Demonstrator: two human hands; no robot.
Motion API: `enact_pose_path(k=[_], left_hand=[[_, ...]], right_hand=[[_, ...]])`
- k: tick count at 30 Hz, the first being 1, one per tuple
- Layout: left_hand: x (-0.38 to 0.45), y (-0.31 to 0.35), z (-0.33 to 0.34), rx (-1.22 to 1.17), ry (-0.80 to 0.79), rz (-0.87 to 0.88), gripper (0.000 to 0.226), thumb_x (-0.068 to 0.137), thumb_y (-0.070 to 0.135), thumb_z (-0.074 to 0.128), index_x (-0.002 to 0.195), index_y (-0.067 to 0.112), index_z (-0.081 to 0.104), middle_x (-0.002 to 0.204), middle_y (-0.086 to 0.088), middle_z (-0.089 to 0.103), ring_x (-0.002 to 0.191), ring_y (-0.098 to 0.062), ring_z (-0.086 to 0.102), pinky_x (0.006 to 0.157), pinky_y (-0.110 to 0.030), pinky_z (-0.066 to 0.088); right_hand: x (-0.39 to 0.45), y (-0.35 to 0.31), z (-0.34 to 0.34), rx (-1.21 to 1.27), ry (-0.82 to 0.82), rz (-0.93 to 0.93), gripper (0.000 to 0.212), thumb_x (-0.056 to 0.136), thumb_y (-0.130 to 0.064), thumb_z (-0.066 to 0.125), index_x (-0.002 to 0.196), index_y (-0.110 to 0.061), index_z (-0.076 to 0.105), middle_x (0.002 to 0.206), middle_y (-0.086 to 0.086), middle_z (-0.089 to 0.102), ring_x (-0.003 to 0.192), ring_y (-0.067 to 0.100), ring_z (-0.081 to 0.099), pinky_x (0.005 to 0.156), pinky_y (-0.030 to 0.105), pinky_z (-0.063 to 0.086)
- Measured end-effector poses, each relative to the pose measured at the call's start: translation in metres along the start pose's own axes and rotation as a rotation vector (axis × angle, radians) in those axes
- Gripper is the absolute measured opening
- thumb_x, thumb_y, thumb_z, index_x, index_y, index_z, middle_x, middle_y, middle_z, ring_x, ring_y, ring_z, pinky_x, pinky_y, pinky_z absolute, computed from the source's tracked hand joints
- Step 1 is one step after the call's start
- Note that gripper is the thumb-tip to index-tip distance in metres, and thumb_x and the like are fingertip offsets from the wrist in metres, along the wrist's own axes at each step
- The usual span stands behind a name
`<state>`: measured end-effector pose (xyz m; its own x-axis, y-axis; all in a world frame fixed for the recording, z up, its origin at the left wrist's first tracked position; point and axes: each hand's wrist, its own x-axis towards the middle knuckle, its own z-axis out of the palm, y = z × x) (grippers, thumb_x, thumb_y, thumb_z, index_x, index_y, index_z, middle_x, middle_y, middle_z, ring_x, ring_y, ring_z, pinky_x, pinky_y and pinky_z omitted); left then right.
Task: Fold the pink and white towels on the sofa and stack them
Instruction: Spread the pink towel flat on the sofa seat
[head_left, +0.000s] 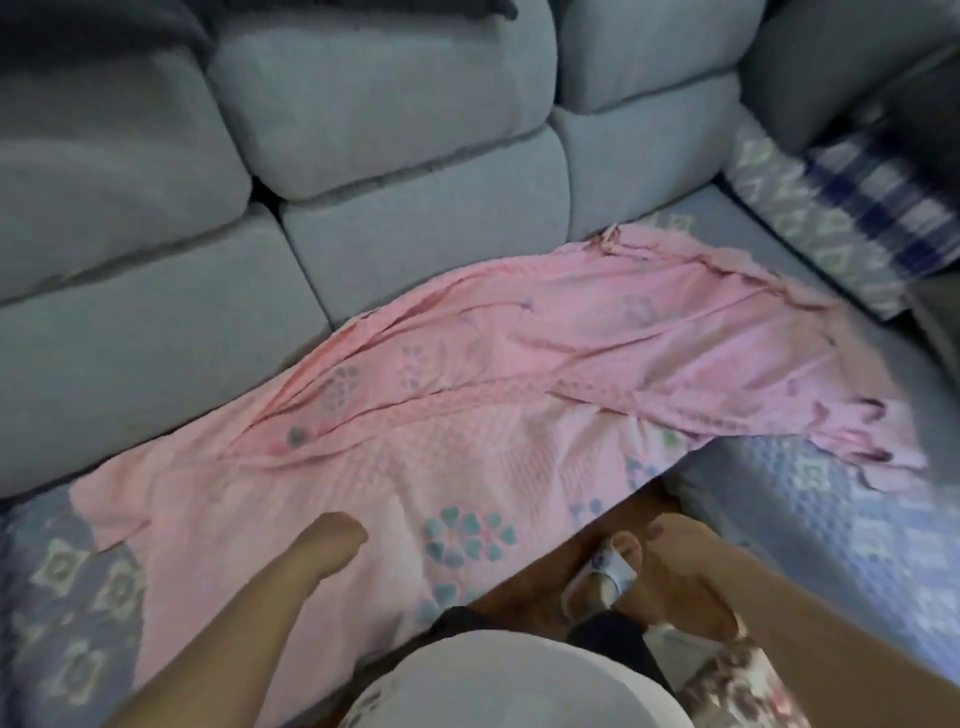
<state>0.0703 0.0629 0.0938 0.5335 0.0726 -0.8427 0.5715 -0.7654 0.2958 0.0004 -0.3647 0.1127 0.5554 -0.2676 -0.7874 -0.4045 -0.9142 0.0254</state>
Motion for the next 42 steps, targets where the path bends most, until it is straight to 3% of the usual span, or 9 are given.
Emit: enact_pose_path(k=[5, 7, 11, 14, 17, 20, 26, 37, 42], left_hand=[[0.015, 0.183, 0.080, -0.094, -0.001, 0.227, 0.012, 0.093, 0.018, 0.057, 0.088, 0.013, 0.066, 0.091, -0.006, 0.069, 0.082, -0.025, 0.066, 0.069, -0.027, 0.047], [0.020, 0.247, 0.121, -0.118, -0.018, 0.242, 0.011, 0.096, 0.025, 0.058, 0.099, 0.019, 0.066, 0.097, -0.002, 0.069, 0.087, -0.020, 0.069, 0.073, -0.027, 0.050], [0.026, 0.338, 0.194, 0.043, -0.055, 0.220, 0.021, 0.100, 0.032, 0.053, 0.116, 0.022, 0.062, 0.119, -0.001, 0.063, 0.102, -0.019, 0.062, 0.091, -0.031, 0.051], [0.019, 0.390, 0.226, 0.146, -0.044, 0.227, 0.030, 0.104, 0.028, 0.045, 0.128, 0.019, 0.060, 0.128, -0.001, 0.059, 0.104, -0.016, 0.056, 0.086, -0.025, 0.045], [0.021, 0.432, 0.230, 0.188, -0.044, 0.238, 0.031, 0.103, 0.025, 0.045, 0.130, 0.019, 0.060, 0.129, -0.001, 0.060, 0.110, -0.017, 0.059, 0.092, -0.027, 0.047], [0.033, 0.468, 0.209, 0.178, -0.009, 0.235, 0.021, 0.100, 0.025, 0.052, 0.117, 0.022, 0.064, 0.121, -0.001, 0.064, 0.107, -0.020, 0.063, 0.094, -0.032, 0.049], [0.076, 0.551, 0.173, 0.030, 0.046, 0.255, 0.009, 0.094, 0.018, 0.062, 0.089, 0.022, 0.067, 0.101, -0.006, 0.071, 0.091, -0.028, 0.070, 0.077, -0.031, 0.051], [0.283, 0.738, 0.205, 0.034, 0.162, 0.175, 0.014, 0.098, 0.025, 0.056, 0.111, 0.023, 0.061, 0.107, -0.003, 0.064, 0.095, -0.027, 0.067, 0.071, -0.029, 0.048], [0.364, 0.785, 0.252, 0.284, 0.127, 0.256, 0.029, 0.099, 0.029, 0.054, 0.128, 0.025, 0.055, 0.126, -0.003, 0.063, 0.101, -0.022, 0.065, 0.083, -0.028, 0.051]], right_hand=[[0.081, 0.136, -0.082, 0.147, 0.085, 0.124, 0.023, 0.103, -0.020, 0.043, 0.083, -0.022, 0.053, 0.085, -0.001, 0.055, 0.077, 0.016, 0.047, 0.070, 0.028, 0.045], [0.113, 0.167, -0.113, 0.220, 0.171, 0.078, 0.024, 0.102, -0.019, 0.043, 0.080, -0.020, 0.052, 0.077, -0.003, 0.047, 0.071, 0.014, 0.048, 0.067, 0.028, 0.046], [0.149, 0.229, -0.152, 0.332, 0.108, 0.004, 0.021, 0.097, -0.022, 0.050, 0.104, -0.017, 0.068, 0.106, 0.006, 0.064, 0.099, 0.024, 0.063, 0.081, 0.032, 0.050], [0.168, 0.270, -0.191, 0.331, 0.059, -0.021, 0.020, 0.097, -0.018, 0.050, 0.106, -0.010, 0.066, 0.100, 0.003, 0.060, 0.089, 0.017, 0.059, 0.074, 0.023, 0.048], [0.208, 0.297, -0.242, 0.346, 0.119, 0.000, 0.038, 0.102, -0.017, 0.045, 0.136, -0.004, 0.053, 0.137, 0.012, 0.054, 0.119, 0.025, 0.055, 0.097, 0.029, 0.043], [0.242, 0.309, -0.289, 0.441, 0.196, 0.003, 0.035, 0.099, -0.014, 0.051, 0.131, -0.003, 0.060, 0.133, 0.018, 0.060, 0.099, 0.021, 0.050, 0.086, 0.029, 0.040], [0.288, 0.331, -0.333, 0.545, 0.196, 0.063, 0.037, 0.092, -0.020, 0.054, 0.129, -0.016, 0.061, 0.129, 0.011, 0.062, 0.104, 0.027, 0.062, 0.085, 0.030, 0.052], [0.557, 0.335, -0.408, 0.258, 0.368, -0.222, 0.038, 0.098, -0.013, 0.046, 0.134, -0.020, 0.057, 0.139, 0.005, 0.055, 0.127, 0.026, 0.050, 0.104, 0.034, 0.043], [0.661, 0.336, -0.423, -0.456, 0.431, -0.475, 0.052, 0.101, -0.017, 0.042, 0.150, -0.034, 0.038, 0.168, 0.006, -0.002, 0.153, 0.037, -0.008, 0.123, 0.054, -0.002]])
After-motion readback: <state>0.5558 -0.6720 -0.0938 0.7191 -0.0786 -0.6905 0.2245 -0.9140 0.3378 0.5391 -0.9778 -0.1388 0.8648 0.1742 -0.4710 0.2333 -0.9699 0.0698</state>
